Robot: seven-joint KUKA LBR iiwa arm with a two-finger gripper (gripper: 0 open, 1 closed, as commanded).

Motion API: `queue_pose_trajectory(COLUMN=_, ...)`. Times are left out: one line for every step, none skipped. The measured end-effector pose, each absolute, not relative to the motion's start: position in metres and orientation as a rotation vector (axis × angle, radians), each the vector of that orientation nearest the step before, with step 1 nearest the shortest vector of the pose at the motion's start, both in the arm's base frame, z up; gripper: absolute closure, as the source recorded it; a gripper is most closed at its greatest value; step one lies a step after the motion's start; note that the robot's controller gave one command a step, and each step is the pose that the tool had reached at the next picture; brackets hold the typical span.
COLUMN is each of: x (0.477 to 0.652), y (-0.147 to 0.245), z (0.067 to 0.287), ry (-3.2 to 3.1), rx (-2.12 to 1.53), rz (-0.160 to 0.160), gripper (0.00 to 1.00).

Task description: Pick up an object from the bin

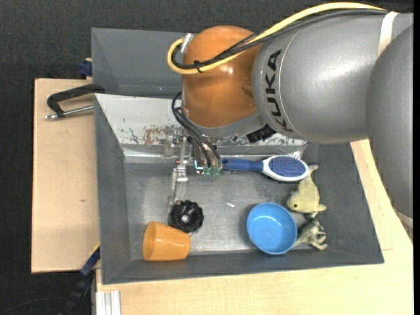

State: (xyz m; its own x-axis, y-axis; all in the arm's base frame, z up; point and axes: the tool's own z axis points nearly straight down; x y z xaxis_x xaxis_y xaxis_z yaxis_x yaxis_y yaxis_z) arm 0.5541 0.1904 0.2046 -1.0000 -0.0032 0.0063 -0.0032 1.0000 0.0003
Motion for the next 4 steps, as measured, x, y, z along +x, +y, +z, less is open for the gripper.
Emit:
queue_pose_trajectory(x=0.518, y=0.143, z=0.069, ry=-3.076, rx=0.620, rz=-0.001, gripper=0.00)
queue_pose_trajectory(x=0.523, y=0.146, z=0.102, ry=-3.108, rx=0.511, rz=-0.004, gripper=0.00)
queue_pose_trajectory(x=0.519, y=0.135, z=0.107, ry=-3.135, rx=0.238, rz=-0.002, gripper=0.00)
queue_pose_trajectory(x=0.515, y=0.137, z=0.068, ry=-3.130, rx=0.229, rz=-0.002, gripper=0.00)
